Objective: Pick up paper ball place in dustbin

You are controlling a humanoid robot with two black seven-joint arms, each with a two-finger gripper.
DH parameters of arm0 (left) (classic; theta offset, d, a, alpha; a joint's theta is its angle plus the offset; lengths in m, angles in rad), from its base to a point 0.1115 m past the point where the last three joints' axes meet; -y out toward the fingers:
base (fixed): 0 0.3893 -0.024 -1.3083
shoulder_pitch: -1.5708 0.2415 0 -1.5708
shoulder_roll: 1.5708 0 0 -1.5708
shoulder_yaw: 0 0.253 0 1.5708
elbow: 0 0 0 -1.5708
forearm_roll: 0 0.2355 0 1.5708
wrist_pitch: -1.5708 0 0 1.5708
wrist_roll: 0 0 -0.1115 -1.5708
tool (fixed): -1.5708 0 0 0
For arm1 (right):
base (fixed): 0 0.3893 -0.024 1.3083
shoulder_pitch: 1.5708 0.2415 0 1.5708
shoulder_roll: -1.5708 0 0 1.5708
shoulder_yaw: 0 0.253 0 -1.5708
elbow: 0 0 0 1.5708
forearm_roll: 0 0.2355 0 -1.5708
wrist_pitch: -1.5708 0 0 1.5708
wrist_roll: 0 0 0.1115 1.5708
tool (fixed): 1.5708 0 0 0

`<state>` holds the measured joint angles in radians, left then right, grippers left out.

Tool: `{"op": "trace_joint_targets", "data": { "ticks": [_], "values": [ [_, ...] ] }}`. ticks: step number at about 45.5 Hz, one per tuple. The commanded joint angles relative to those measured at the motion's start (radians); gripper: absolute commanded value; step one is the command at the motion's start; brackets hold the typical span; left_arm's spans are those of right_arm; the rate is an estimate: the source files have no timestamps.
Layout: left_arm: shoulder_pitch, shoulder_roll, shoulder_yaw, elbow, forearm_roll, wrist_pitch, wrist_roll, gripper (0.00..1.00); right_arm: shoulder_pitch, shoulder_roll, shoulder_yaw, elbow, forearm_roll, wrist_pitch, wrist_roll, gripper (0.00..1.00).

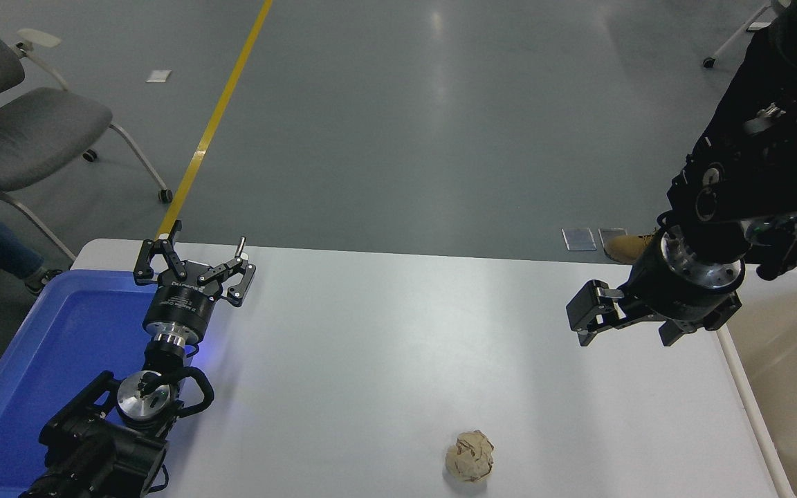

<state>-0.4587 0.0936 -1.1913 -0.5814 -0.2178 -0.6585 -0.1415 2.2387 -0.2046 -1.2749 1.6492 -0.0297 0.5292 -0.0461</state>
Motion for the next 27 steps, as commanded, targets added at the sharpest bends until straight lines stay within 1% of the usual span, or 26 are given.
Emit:
{"op": "trace_joint_targets", "data": {
  "ticks": [1, 17, 20, 27],
  "values": [
    [0.000, 0.000, 0.001, 0.000, 0.001, 0.000, -0.001, 0.99, 0.007, -0.001, 0.002, 0.001, 0.004, 0.008, 0.000, 1.00],
    [0.000, 0.000, -0.001, 0.000, -0.003, 0.000, -0.001, 0.99, 0.004, 0.002, 0.014, 0.000, 0.007, 0.008, 0.000, 1.00],
    [0.000, 0.000, -0.001, 0.000, -0.003, -0.001, -0.001, 0.99, -0.002, 0.039, 0.026, 0.000, 0.026, 0.002, 0.000, 1.00],
    [0.000, 0.000, -0.001, 0.000, -0.003, 0.000, -0.001, 0.99, -0.021, 0.057, 0.055, -0.002, 0.059, -0.008, -0.001, 1.00]
  ]
}}
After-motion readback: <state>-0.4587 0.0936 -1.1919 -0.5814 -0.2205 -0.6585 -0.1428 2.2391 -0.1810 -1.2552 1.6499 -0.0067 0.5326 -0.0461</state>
